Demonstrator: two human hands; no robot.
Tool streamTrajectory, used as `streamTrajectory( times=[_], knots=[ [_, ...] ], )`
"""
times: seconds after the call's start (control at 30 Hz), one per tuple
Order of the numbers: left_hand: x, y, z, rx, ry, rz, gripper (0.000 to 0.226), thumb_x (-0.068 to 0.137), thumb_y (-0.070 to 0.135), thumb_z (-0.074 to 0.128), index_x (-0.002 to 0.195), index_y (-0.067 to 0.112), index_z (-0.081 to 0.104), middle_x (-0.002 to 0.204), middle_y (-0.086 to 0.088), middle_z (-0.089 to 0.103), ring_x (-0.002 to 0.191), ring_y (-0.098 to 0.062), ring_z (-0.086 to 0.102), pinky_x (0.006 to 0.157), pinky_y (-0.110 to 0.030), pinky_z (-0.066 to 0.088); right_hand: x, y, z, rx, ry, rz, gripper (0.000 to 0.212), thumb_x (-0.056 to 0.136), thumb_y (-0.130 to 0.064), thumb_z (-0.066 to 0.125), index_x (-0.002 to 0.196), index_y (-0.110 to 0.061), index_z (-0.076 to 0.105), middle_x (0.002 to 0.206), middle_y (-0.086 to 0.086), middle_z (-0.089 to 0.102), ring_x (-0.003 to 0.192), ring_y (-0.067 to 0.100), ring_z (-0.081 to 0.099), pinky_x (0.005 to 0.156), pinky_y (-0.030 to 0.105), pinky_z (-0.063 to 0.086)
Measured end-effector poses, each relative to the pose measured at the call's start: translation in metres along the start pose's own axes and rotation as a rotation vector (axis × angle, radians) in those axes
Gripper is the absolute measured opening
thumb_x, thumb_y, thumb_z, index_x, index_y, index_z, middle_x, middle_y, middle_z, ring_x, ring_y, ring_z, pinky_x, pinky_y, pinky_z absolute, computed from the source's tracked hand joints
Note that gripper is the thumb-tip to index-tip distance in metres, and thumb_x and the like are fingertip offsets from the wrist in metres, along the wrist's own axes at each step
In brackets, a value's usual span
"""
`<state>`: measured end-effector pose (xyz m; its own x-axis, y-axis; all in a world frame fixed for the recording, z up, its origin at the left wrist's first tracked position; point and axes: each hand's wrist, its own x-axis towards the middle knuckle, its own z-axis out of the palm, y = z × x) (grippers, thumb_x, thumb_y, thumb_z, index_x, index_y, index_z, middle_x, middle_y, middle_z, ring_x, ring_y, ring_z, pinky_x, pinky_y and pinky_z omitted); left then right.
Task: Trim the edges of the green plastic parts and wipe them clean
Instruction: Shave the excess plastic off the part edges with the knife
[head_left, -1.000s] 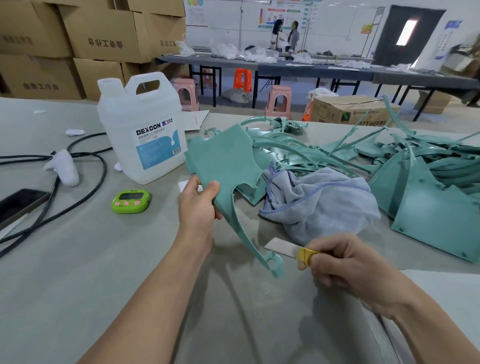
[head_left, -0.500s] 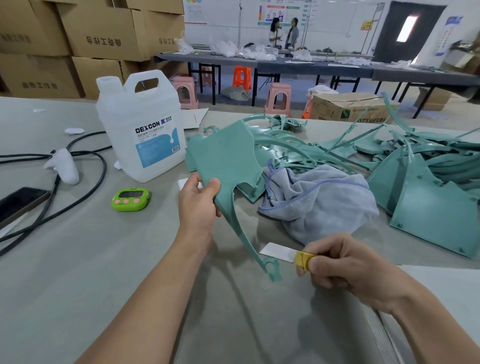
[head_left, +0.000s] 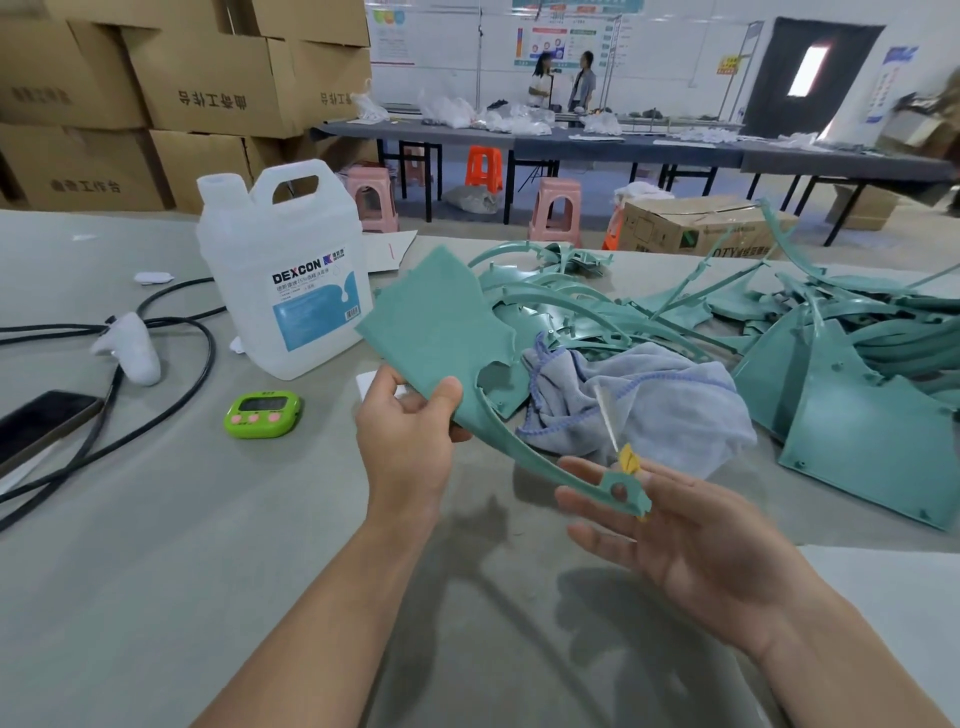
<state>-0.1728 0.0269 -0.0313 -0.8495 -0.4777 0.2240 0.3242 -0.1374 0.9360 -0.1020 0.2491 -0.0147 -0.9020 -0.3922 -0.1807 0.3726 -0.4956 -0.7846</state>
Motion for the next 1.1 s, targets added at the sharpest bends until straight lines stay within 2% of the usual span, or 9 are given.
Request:
streamTrajectory(
  times=[0.1, 0.2, 0.33, 0.4, 0.53, 0.8, 0.9, 1.0, 1.1],
  knots=[
    [-0.004, 0.001, 0.002, 0.086, 0.044, 0.059, 0.038, 0.075, 0.013, 0.075, 0.101, 0.030, 0.053, 0.078, 0.006, 0.076, 0.070, -0.015, 0.074, 0.062, -0.027, 0.060, -0.001, -0.008, -0.001, 0.111, 0.011, 0.001, 0.029, 0.093, -0.020, 0.052, 0.078, -0.011, 0.076, 0.140, 0.018, 0.061, 0.125, 0.035, 0.063, 0.081, 0.048, 0.060],
    [-0.008, 0.001, 0.003, 0.158, 0.018, 0.126, 0.072, 0.071, 0.008, 0.077, 0.130, 0.034, 0.044, 0.092, 0.010, 0.075, 0.076, -0.004, 0.073, 0.060, -0.011, 0.051, -0.004, -0.014, -0.005, 0.148, 0.015, 0.036, 0.032, 0.095, -0.019, 0.051, 0.072, -0.010, 0.071, 0.140, 0.019, 0.062, 0.126, 0.035, 0.062, 0.084, 0.050, 0.060],
    [-0.013, 0.007, 0.005, 0.288, -0.106, 0.320, 0.109, 0.067, -0.004, 0.079, 0.154, 0.033, 0.024, 0.121, 0.022, 0.055, 0.104, 0.004, 0.063, 0.075, -0.010, 0.053, 0.002, -0.007, -0.003, 0.072, 0.229, 0.054, 0.018, 0.086, -0.006, 0.059, 0.079, 0.006, 0.070, 0.119, 0.031, 0.069, 0.105, 0.040, 0.072, 0.069, 0.046, 0.063],
    [-0.011, 0.010, 0.002, 0.304, -0.127, 0.386, 0.106, 0.065, -0.011, 0.072, 0.155, 0.025, 0.029, 0.136, 0.015, 0.047, 0.117, 0.010, 0.052, 0.083, -0.004, 0.046, 0.005, -0.006, -0.005, 0.015, 0.361, 0.027, 0.016, 0.092, -0.002, 0.057, 0.084, 0.009, 0.066, 0.105, 0.031, 0.072, 0.092, 0.035, 0.076, 0.060, 0.039, 0.063],
    [-0.001, 0.011, -0.010, 0.113, -0.113, 0.219, 0.103, 0.050, 0.000, 0.055, 0.147, 0.033, 0.044, 0.137, 0.012, 0.050, 0.107, 0.015, 0.054, 0.082, -0.006, 0.044, 0.007, -0.015, -0.012, -0.016, 0.498, -0.005, 0.018, 0.099, -0.003, 0.055, 0.088, 0.007, 0.065, 0.078, 0.018, 0.075, 0.070, 0.020, 0.077, 0.045, 0.023, 0.056],
    [0.007, 0.008, -0.016, 0.191, -0.282, 0.148, 0.100, 0.055, 0.012, 0.073, 0.144, 0.048, 0.045, 0.150, 0.016, 0.046, 0.114, 0.022, 0.049, 0.083, -0.009, 0.048, -0.001, -0.030, -0.027, -0.039, 0.494, 0.104, 0.015, 0.089, -0.008, 0.065, 0.084, 0.005, 0.071, 0.084, 0.019, 0.075, 0.052, 0.015, 0.071, 0.032, 0.018, 0.046],
    [0.007, 0.011, -0.016, 0.246, -0.380, 0.167, 0.076, 0.057, 0.036, 0.080, 0.130, 0.041, 0.060, 0.127, 0.018, 0.064, 0.113, -0.001, 0.060, 0.093, -0.022, 0.047, -0.003, -0.032, -0.026, -0.026, 0.472, 0.079, 0.014, 0.088, -0.009, 0.064, 0.086, 0.004, 0.069, 0.085, 0.020, 0.075, 0.055, 0.015, 0.072, 0.030, 0.017, 0.043],
    [0.007, 0.015, -0.017, 0.204, -0.361, 0.126, 0.049, 0.061, 0.043, 0.081, 0.107, 0.029, 0.074, 0.099, 0.011, 0.075, 0.087, -0.004, 0.066, 0.075, -0.018, 0.050, -0.005, -0.038, -0.030, 0.062, 0.468, -0.057, 0.019, 0.098, -0.009, 0.055, 0.087, 0.003, 0.066, 0.082, 0.020, 0.073, 0.052, 0.017, 0.069, 0.031, 0.017, 0.043],
    [0.007, 0.017, -0.016, 0.131, -0.279, 0.022, 0.024, 0.068, 0.040, 0.083, 0.090, 0.030, 0.081, 0.087, 0.002, 0.078, 0.075, -0.010, 0.069, 0.068, -0.027, 0.054, -0.001, -0.041, -0.037, -0.098, 0.542, -0.314, 0.022, 0.100, -0.009, 0.055, 0.084, -0.003, 0.068, 0.084, 0.019, 0.074, 0.064, 0.019, 0.071, 0.052, 0.023, 0.056]
  ],
)
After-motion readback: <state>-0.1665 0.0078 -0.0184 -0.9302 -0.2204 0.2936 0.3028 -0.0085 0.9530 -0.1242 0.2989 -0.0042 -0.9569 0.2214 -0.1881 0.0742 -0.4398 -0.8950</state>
